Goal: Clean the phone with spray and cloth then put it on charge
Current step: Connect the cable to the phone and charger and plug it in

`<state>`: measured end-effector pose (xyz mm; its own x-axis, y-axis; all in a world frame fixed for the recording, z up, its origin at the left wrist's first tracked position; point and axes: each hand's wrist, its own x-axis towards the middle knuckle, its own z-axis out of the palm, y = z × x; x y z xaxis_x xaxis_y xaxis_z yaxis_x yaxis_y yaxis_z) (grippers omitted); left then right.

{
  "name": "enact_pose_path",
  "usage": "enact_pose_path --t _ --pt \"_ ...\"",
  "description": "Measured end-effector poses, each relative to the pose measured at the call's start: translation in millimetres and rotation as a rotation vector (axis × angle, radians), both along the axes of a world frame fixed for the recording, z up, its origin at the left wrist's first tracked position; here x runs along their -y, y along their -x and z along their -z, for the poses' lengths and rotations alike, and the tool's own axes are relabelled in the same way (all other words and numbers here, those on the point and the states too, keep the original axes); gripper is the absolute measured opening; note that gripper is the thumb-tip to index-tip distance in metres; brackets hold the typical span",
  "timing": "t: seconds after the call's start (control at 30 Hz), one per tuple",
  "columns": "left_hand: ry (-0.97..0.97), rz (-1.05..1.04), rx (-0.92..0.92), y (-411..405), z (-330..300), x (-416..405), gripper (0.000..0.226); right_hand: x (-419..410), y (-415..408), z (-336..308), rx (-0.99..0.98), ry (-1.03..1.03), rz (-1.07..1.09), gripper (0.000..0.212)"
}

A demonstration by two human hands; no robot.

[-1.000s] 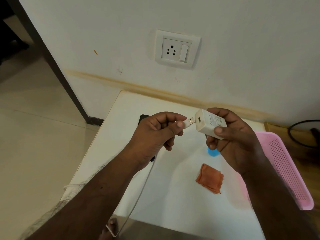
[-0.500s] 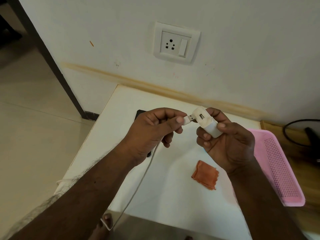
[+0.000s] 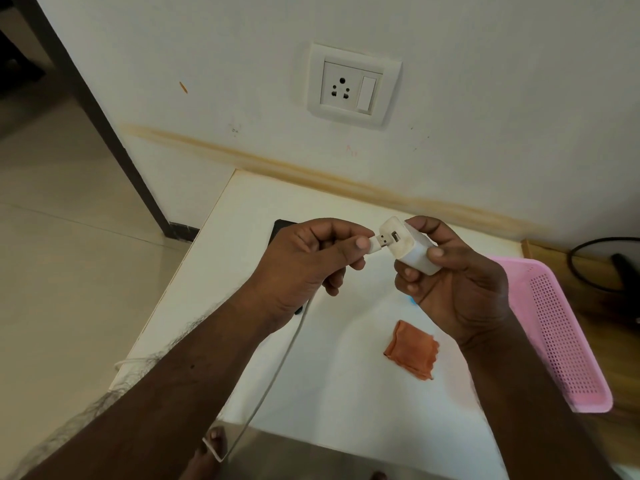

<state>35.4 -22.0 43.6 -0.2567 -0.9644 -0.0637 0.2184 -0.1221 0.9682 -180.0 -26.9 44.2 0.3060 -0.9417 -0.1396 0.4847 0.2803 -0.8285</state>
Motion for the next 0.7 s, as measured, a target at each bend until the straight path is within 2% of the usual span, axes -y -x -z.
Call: enact_pose_path --t 0.2,0.47,0.7 --pt "-0.003 -0.018 0.020 -0.8 -0.1 0.3 0.009 1.1 1.3 -4.6 -0.142 0.064 0.037 0.048" --pt "0.014 -0.040 0.083 -1.3 2.7 2.0 0.007 -1.4 2.3 -6.9 -0.243 0.149 0.052 0.041" --pt "0.035 -0.043 0.194 0.5 7.4 2.1 0.004 -3.7 4.0 -8.7 -0.482 0.232 0.048 0.043"
